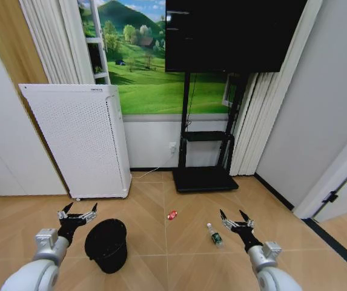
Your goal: Pick up the trash bin and place the garbage on the floor into it.
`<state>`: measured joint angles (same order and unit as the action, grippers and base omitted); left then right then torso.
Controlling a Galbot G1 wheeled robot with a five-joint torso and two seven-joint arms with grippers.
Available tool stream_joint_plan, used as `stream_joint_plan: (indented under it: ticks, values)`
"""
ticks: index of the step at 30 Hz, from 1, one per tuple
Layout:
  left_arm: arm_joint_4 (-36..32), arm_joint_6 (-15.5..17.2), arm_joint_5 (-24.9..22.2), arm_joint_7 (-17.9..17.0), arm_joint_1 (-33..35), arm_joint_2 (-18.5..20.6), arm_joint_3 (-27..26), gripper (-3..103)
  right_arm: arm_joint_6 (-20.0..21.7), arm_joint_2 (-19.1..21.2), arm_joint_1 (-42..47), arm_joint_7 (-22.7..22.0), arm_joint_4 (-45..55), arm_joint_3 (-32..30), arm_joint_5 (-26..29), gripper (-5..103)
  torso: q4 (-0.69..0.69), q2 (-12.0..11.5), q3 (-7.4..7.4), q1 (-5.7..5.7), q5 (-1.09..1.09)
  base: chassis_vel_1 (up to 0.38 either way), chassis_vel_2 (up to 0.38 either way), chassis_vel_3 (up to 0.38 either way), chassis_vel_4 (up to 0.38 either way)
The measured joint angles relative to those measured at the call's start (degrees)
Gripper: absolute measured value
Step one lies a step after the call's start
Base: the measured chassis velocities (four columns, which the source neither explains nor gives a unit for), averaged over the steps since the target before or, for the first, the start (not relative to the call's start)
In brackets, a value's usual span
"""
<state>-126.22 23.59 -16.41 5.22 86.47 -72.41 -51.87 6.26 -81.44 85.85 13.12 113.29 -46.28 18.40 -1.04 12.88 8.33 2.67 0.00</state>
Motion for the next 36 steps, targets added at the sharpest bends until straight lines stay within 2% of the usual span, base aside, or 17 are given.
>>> stream_joint_plan:
  ticks: [19, 36]
  values:
    - [1.01, -0.34, 0.52, 0.35, -0.26, -0.09, 0.03, 100, 0.11, -0.04, -0.29, -0.25, -0.46, 0.05, 0.10, 100, 0.00, -4.56, -3.43, -1.11, 0.00, 0.000, 0.000, 0.000, 0.000]
    - [1.20, -0.53, 0.86, 0.33, -0.24, -0.29, -0.10, 100, 0.11, -0.29, -0.22, -0.33, -0.48, 0.08, 0.03, 100, 0.00, -8.11, -6.43, -1.66, 0.00, 0.000, 0.000, 0.000, 0.000]
